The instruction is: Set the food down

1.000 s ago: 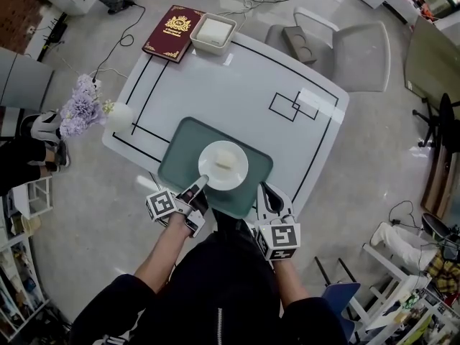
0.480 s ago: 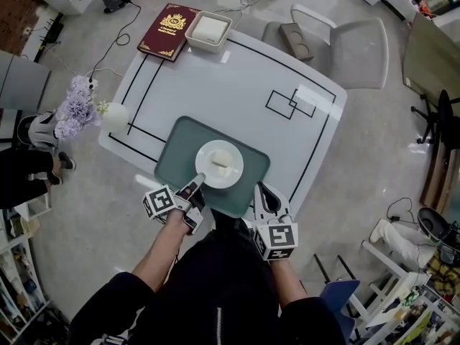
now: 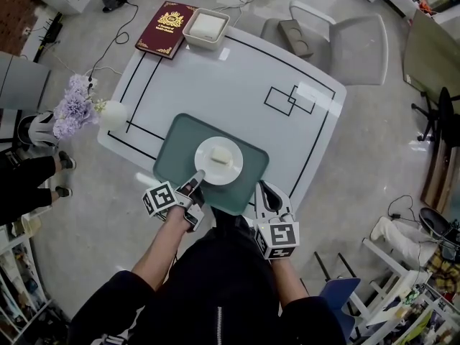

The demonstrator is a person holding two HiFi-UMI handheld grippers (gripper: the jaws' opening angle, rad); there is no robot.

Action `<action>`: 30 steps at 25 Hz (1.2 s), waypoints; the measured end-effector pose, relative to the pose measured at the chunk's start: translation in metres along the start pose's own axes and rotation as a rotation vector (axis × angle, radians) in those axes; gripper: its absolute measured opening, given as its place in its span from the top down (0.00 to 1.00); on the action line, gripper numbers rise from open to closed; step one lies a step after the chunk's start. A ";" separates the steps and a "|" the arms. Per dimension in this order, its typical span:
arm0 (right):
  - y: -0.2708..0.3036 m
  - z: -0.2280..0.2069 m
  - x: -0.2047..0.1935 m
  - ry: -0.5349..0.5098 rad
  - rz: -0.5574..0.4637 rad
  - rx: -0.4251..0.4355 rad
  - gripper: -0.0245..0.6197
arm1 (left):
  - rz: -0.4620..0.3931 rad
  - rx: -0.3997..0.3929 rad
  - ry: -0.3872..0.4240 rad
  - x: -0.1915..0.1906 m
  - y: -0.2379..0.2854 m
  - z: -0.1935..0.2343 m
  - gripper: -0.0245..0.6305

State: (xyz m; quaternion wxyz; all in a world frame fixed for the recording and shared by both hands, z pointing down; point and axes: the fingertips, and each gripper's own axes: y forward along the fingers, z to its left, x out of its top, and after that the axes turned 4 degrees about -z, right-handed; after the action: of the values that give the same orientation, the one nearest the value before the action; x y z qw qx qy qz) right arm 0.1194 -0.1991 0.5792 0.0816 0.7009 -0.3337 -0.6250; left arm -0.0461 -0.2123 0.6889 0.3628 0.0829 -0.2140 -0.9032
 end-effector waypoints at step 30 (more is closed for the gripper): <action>-0.005 0.009 -0.012 -0.005 0.024 0.016 0.95 | 0.169 0.283 0.544 -0.005 -0.016 0.025 0.81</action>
State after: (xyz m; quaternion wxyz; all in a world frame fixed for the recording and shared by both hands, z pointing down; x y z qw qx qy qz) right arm 0.1124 -0.1858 0.5841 0.0825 0.6958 -0.3474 -0.6232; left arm -0.0602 -0.1906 0.7043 0.4651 0.3529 -0.2389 -0.7759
